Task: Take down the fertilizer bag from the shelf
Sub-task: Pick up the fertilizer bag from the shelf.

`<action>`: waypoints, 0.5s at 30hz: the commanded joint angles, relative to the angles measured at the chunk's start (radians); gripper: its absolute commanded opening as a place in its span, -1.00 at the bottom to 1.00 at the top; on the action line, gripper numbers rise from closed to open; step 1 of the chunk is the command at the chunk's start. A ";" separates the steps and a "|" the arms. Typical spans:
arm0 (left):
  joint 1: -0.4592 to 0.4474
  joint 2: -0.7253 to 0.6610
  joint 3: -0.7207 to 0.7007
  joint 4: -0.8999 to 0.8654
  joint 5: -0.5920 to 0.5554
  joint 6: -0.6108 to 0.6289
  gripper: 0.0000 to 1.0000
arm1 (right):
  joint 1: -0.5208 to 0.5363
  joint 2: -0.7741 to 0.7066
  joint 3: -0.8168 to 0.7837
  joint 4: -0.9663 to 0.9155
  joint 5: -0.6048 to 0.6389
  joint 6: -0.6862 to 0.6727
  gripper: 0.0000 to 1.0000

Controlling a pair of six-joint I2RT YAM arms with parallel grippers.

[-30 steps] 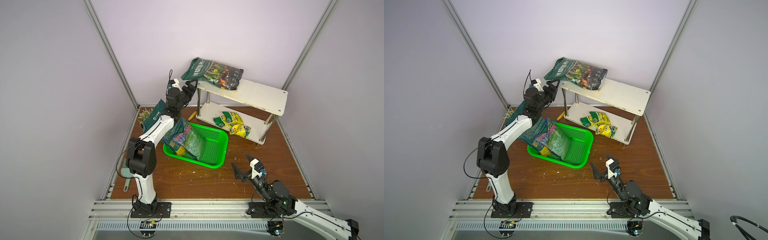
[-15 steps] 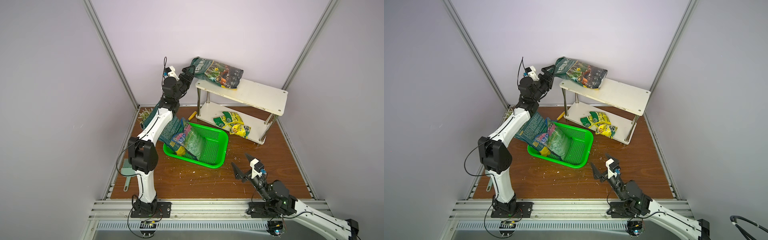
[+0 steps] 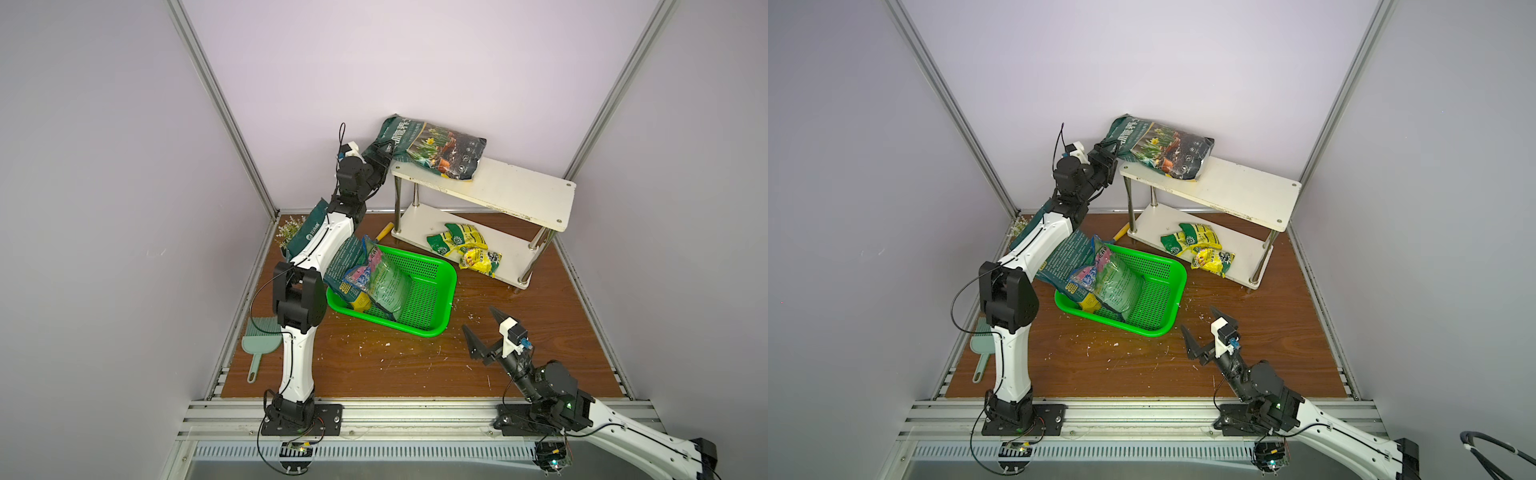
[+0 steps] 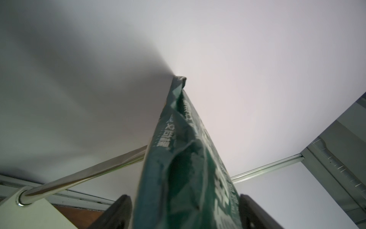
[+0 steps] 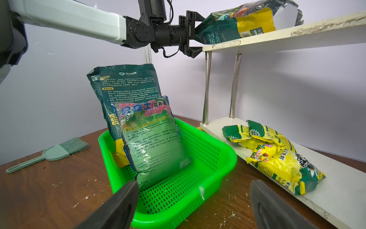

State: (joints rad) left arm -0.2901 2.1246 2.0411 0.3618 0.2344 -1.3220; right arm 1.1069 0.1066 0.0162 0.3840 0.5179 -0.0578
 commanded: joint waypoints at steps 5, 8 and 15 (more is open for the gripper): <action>0.002 0.040 0.083 0.075 0.015 0.016 -0.07 | 0.002 0.002 -0.007 0.035 -0.002 0.014 0.90; -0.011 0.064 0.163 0.063 0.046 0.054 -0.37 | 0.003 0.002 -0.008 0.038 -0.004 0.013 0.90; -0.046 0.069 0.279 0.037 0.103 0.129 -1.00 | 0.003 0.000 -0.009 0.038 -0.001 0.016 0.90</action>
State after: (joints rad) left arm -0.3157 2.2284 2.2559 0.3355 0.2802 -1.2556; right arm 1.1069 0.1066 0.0101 0.3840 0.5175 -0.0547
